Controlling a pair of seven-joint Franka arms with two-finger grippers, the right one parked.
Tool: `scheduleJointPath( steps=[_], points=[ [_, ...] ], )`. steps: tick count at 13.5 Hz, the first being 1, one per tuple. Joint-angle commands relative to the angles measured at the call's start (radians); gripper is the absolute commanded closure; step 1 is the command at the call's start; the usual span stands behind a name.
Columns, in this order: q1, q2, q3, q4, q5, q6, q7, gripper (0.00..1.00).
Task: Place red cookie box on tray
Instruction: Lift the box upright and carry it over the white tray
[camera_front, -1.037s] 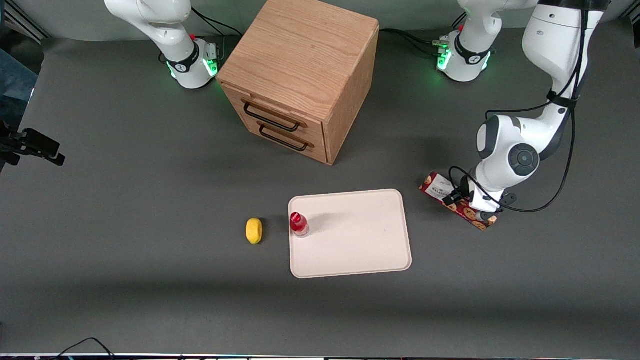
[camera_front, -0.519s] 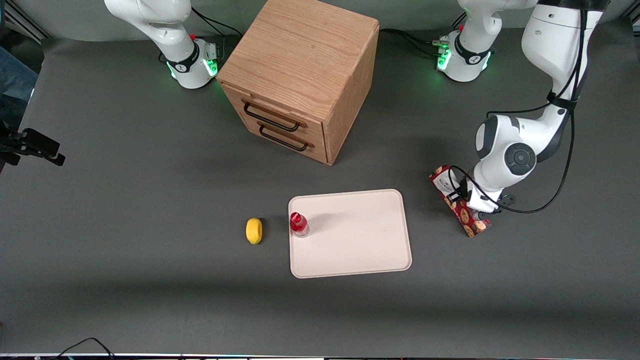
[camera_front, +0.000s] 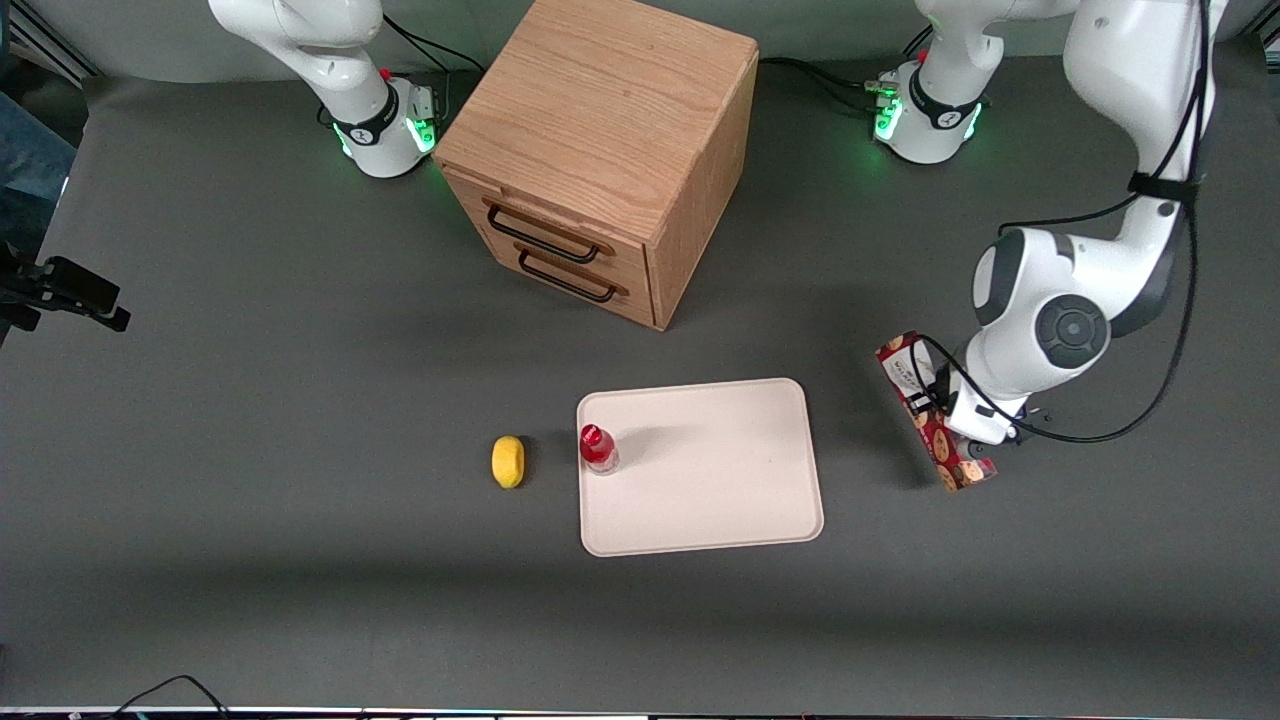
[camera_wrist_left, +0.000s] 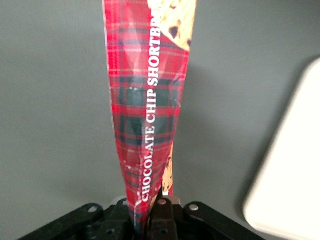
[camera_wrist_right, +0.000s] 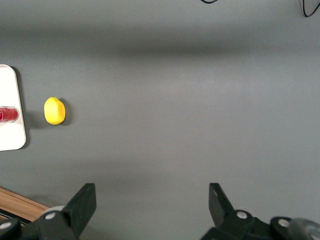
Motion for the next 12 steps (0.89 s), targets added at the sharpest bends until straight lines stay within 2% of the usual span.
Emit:
scheduleJointPath(
  steps=[1, 3, 6, 10, 12],
  points=[
    [-0.010, -0.077, -0.009, 0.120, 0.014, -0.182, 0.088, 1.00],
    [-0.008, -0.127, -0.027, 0.206, 0.014, -0.298, 0.156, 1.00],
    [-0.007, -0.132, -0.052, 0.364, -0.003, -0.496, 0.182, 1.00],
    [-0.008, -0.105, -0.114, 0.384, -0.041, -0.463, 0.184, 1.00],
    [-0.008, -0.068, -0.171, 0.384, -0.035, -0.390, 0.094, 1.00]
  ],
)
